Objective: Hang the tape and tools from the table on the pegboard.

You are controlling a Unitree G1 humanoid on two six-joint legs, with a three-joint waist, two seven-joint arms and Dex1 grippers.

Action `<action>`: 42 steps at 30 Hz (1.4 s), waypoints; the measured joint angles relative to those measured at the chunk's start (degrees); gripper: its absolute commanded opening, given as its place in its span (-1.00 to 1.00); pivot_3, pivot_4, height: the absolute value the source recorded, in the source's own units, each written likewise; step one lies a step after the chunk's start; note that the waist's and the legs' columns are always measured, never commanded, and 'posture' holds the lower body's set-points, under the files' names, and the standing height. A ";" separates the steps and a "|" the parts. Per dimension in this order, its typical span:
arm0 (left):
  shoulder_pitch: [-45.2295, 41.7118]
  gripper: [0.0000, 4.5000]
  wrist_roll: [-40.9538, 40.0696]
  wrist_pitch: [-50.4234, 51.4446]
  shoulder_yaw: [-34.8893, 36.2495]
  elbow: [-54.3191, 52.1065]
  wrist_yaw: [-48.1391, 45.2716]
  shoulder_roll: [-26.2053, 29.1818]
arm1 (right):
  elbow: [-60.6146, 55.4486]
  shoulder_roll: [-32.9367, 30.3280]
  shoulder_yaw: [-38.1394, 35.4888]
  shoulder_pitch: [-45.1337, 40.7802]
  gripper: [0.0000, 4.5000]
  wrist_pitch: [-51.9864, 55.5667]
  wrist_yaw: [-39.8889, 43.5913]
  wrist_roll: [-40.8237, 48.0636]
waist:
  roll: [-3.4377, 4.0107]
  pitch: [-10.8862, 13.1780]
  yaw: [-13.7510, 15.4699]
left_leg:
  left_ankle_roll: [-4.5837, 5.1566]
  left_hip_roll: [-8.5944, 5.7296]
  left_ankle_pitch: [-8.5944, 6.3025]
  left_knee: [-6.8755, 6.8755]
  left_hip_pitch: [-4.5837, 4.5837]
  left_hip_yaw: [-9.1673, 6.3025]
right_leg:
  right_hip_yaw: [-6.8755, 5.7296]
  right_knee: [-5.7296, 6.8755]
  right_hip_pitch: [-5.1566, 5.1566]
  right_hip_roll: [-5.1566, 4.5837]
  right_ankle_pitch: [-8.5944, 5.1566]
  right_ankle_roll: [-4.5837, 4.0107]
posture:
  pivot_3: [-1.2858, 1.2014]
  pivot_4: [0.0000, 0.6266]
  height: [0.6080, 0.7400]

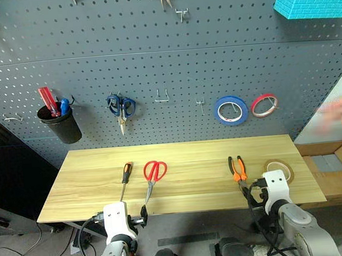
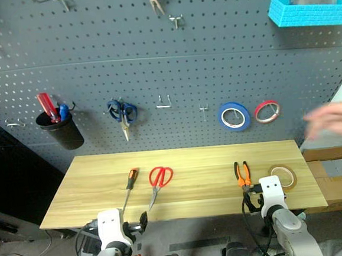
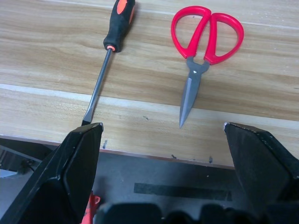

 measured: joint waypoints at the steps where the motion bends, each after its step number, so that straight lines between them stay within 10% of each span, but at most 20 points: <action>1: -0.24 0.98 0.00 0.00 0.10 0.00 0.22 -0.05 | 0.37 0.00 0.01 -0.89 1.00 0.00 0.00 -0.01 | -0.01 -0.02 0.01 | 0.00 0.00 0.00 0.01 0.00 0.00 | -0.01 0.00 0.00 0.00 0.00 0.00 | -0.03 -0.79 1.00; 35: -2.27 0.98 -0.45 3.40 1.32 -2.98 0.82 -0.18 | 2.08 -0.55 -1.35 -2.23 1.00 -1.23 0.07 0.05 | 0.03 -0.47 0.43 | 0.04 -0.06 0.02 0.08 0.06 0.21 | 0.03 0.06 0.04 0.06 0.06 0.09 | -0.06 -0.81 1.00; 42: -21.75 0.98 0.10 3.09 3.76 6.44 -1.90 8.19 | 9.18 -9.21 -7.12 -9.83 1.00 -1.40 4.04 0.24 | 0.04 -0.46 0.14 | 0.18 -0.03 0.12 0.28 0.15 0.76 | -0.02 0.13 0.27 0.09 0.19 0.17 | -0.10 -0.72 1.00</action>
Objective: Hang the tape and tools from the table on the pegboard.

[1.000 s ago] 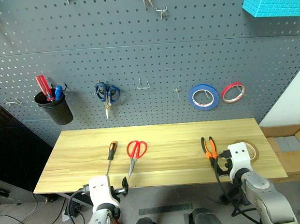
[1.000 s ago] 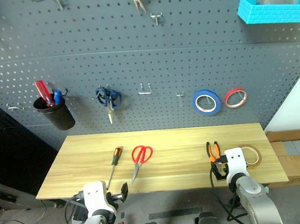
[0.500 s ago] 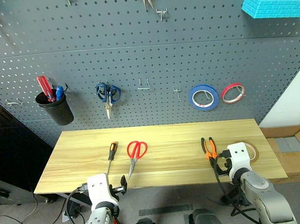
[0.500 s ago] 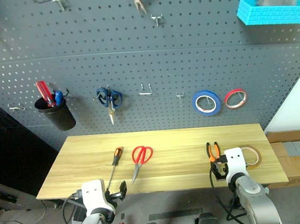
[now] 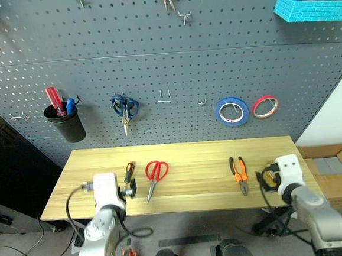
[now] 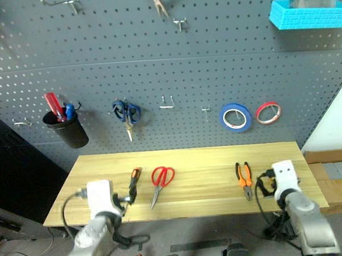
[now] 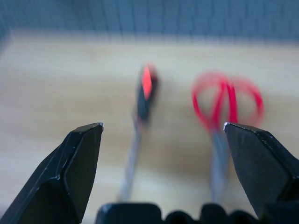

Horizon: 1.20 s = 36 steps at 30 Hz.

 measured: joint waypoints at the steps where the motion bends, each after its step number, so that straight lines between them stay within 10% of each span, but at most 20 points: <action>1: -3.46 0.98 0.11 -0.18 -0.65 2.30 -0.67 0.03 | 1.23 -1.06 -0.38 -1.11 1.00 -0.14 0.98 0.00 | -0.02 0.01 -0.07 | 0.02 -0.01 0.01 0.02 0.01 0.04 | 0.02 -0.04 0.06 0.00 0.03 0.05 | -0.10 -0.72 1.00; 19: -41.98 0.98 2.74 -12.51 -28.91 44.65 -39.79 -6.19 | 28.80 -5.46 -0.28 -22.22 1.00 4.18 11.82 4.24 | -0.27 4.81 -4.45 | 0.23 -0.02 -0.03 0.01 -0.16 0.52 | 0.50 -0.04 -0.15 0.03 0.32 0.62 | -0.15 -0.17 1.00; 36: -52.00 0.98 7.34 -25.08 -26.25 66.86 -43.83 -10.66 | 47.14 -5.43 4.04 -31.49 1.00 -5.04 15.60 0.99 | -1.13 9.29 -4.92 | 1.11 0.05 -0.57 0.98 -1.44 1.43 | 1.61 -0.01 -1.33 -0.18 0.81 1.27 | -0.12 0.07 1.00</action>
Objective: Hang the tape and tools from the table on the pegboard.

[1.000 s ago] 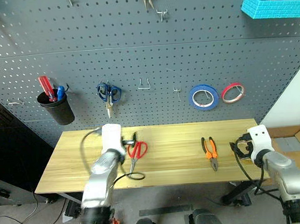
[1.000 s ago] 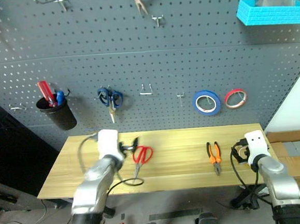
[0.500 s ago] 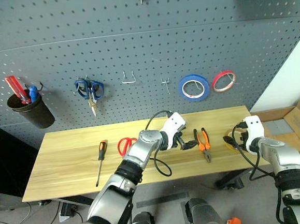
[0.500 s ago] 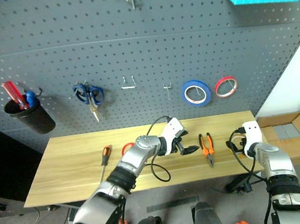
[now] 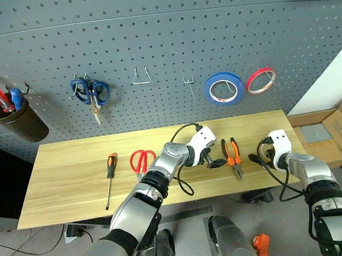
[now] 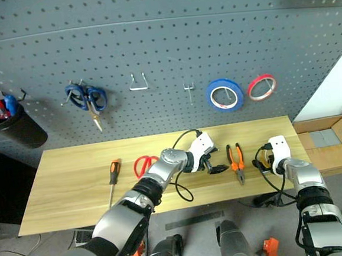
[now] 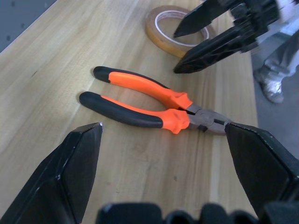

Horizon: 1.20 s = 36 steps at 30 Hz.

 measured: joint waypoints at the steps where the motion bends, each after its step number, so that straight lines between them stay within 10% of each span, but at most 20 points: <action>1: 0.01 0.98 0.02 -0.02 0.00 -0.09 -0.64 -0.13 | 0.86 -0.06 0.00 -0.30 1.00 -0.61 0.22 -0.12 | -0.03 0.02 -0.01 | 0.01 -0.02 -0.01 0.03 -0.01 0.02 | 0.03 -0.03 0.01 -0.01 0.04 0.06 | -0.12 0.08 1.00; 15: 0.06 1.00 1.07 -2.14 0.25 -0.47 -3.17 -0.55 | 4.15 0.57 -1.61 -2.02 -0.91 -1.63 -0.51 0.12 | -0.08 0.36 -0.21 | 0.01 -0.02 0.00 0.02 0.03 0.03 | 0.05 -0.02 0.02 0.03 0.12 0.13 | -0.13 -0.05 1.00; 27: 26.87 1.00 -4.64 14.59 4.62 -43.21 -1.85 8.21 | -38.25 0.82 5.94 20.93 -0.95 -2.07 -2.78 -4.55 | 1.13 -0.62 -0.77 | -0.25 0.03 0.12 0.03 -0.61 0.20 | 0.57 0.46 -1.09 -0.07 0.15 0.10 | -0.14 -0.51 1.00; 36: 54.46 1.00 -15.01 33.56 17.56 -82.25 7.64 15.52 | -58.43 6.26 15.52 25.38 -0.95 -13.70 -9.40 -13.14 | 1.02 -6.01 0.16 | -0.27 0.06 0.24 0.03 -0.08 0.13 | 0.36 0.38 -0.54 0.04 0.09 0.21 | -0.03 -0.84 1.00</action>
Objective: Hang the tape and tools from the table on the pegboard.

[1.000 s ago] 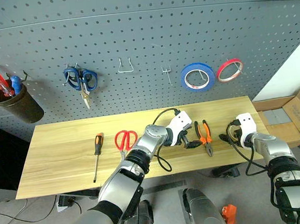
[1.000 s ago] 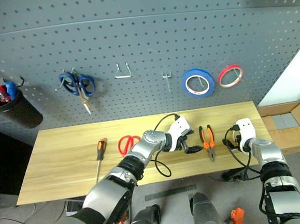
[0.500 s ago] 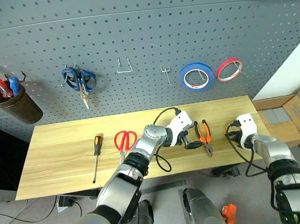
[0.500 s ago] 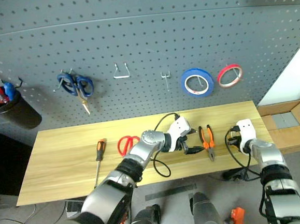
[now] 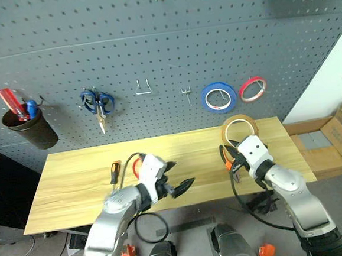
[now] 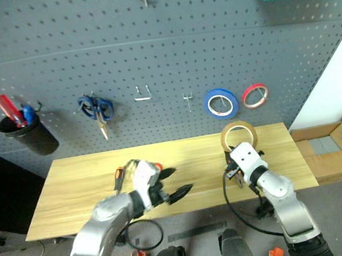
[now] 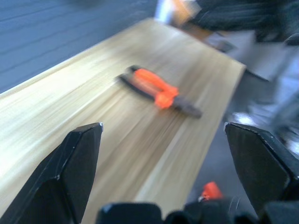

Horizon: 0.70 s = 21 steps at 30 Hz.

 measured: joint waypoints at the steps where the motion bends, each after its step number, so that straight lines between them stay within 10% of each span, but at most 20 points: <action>1: 2.30 1.00 -1.51 0.90 1.65 -2.82 1.55 -0.68 | 0.80 0.56 1.63 -0.46 -0.95 -2.98 -0.19 -0.94 | -0.05 -0.32 0.18 | 0.03 0.01 0.09 -0.03 0.19 -0.07 | -0.19 -0.32 0.36 0.01 0.17 -0.03 | -0.02 -0.85 1.00; 11: -4.31 1.00 -3.25 0.39 5.36 -4.19 11.73 -2.23 | 29.33 8.27 6.00 -22.55 -0.95 -25.16 1.13 -2.41 | -0.89 -2.51 3.25 | 0.01 -0.05 0.45 -0.15 1.55 -0.14 | -0.57 -0.61 1.86 0.17 0.58 -0.69 | 0.04 -0.93 1.00; 21: -5.73 1.00 -4.56 0.62 5.01 -3.70 14.41 -1.56 | 46.25 9.92 2.03 -31.15 -0.95 -23.92 5.14 1.51 | -0.84 -3.15 4.40 | 0.04 -0.04 0.72 -0.73 1.52 -0.04 | -0.50 -0.53 1.54 0.18 0.70 -0.90 | 0.04 -0.89 1.00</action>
